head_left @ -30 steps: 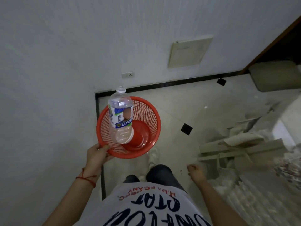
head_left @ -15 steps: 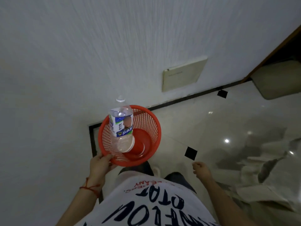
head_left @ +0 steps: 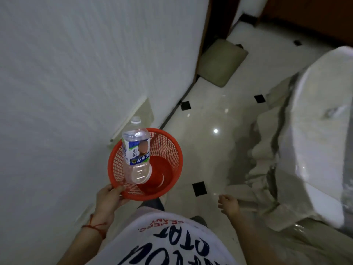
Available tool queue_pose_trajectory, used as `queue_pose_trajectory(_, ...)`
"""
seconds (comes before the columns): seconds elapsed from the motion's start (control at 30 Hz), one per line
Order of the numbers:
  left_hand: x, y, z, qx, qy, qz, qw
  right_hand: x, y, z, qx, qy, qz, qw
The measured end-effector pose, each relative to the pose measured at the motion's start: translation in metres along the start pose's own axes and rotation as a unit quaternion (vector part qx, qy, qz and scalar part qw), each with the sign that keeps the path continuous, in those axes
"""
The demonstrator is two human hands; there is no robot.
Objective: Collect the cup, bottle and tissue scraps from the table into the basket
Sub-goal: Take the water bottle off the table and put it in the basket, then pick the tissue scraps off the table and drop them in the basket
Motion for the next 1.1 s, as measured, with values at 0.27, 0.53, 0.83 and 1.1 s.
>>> queue_pose_trajectory(0.27,-0.108,-0.177,0.06,0.175,-0.043,0.112,0.977,0.026,0.021,0.026,-0.058,-0.072,0.16,0.983)
queue_pose_trajectory(0.53,-0.12,-0.332,0.119,0.213,0.011,0.17,0.962,0.073,0.082,0.093,-0.09,-0.093,0.197,0.972)
queue_pose_trajectory(0.83,-0.138,-0.456,0.143,0.203,0.02,0.212,0.956,0.201,0.204,0.157,-0.166,0.02,0.238,0.957)
queue_pose_trajectory(1.1,-0.153,-0.581,0.171,0.271,0.031,0.288,0.918,0.251,0.267,0.164,-0.237,0.012,0.298,0.925)
Point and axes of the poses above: each hand's wrist, its own z-axis towards the middle knuckle, its own y-axis out of the back of the hand, x = y × z, the point moved 8 cm from there along z, towards the middle knuckle, and after that the axes turned 13 degrees about -z, right-handed, at the moved point
